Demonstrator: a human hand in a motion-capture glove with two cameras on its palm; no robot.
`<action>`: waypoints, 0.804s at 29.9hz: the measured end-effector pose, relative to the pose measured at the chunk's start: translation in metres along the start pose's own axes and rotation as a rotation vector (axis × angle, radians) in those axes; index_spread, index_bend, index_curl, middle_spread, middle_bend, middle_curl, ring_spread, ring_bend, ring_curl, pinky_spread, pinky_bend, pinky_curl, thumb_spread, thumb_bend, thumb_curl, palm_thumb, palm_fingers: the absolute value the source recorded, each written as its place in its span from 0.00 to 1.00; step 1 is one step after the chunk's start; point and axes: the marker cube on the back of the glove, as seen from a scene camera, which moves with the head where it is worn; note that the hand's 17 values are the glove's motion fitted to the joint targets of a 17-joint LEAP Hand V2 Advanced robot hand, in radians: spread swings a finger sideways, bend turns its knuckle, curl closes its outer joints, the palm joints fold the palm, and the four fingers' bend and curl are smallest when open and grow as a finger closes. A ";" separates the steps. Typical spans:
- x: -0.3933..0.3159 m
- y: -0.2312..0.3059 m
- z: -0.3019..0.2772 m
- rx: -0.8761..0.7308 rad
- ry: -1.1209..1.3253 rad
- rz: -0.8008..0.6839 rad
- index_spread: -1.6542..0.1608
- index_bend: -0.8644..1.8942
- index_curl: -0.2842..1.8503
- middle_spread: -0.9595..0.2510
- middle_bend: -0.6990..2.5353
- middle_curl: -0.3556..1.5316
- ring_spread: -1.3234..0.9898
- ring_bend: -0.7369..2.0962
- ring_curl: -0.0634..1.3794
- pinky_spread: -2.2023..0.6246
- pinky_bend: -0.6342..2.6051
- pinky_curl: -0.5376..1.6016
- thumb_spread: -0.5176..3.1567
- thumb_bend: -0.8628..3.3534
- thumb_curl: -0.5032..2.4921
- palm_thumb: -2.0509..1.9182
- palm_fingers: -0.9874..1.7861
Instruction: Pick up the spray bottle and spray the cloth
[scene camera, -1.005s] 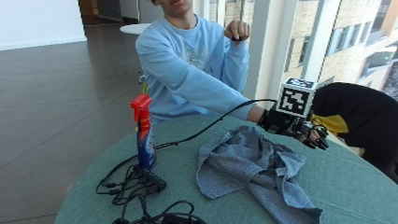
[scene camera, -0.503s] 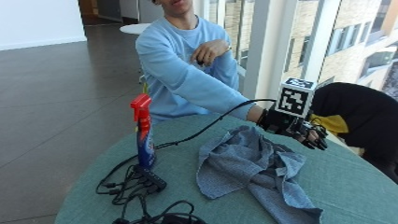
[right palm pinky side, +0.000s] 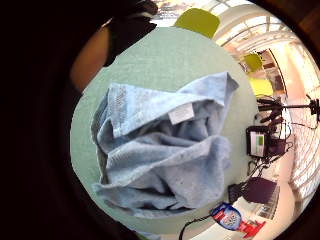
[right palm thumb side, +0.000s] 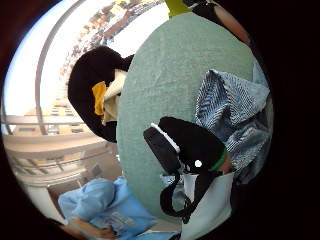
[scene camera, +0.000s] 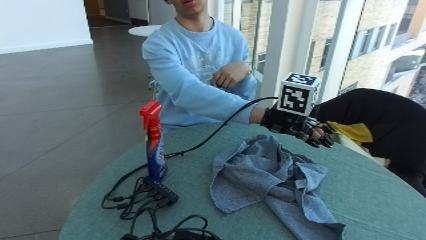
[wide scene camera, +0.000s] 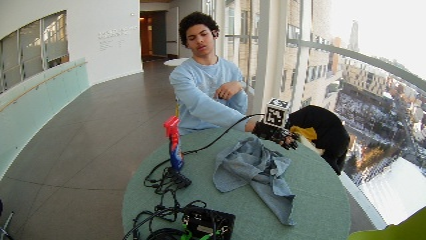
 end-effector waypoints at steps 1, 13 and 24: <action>0.000 0.008 -0.003 0.003 -0.006 -0.003 0.68 0.37 0.26 0.74 0.33 0.36 0.58 0.35 0.20 0.86 0.25 0.36 0.44 0.21 0.23 0.63 0.51; -0.008 0.147 -0.030 0.118 0.008 -0.043 0.67 0.37 0.27 0.74 0.31 0.37 0.58 0.34 0.21 0.86 0.25 0.37 0.44 0.20 0.24 0.63 0.51; 0.015 0.284 -0.018 0.168 -0.014 -0.009 0.68 0.39 0.29 0.75 0.30 0.37 0.58 0.33 0.21 0.86 0.24 0.37 0.44 0.20 0.25 0.63 0.52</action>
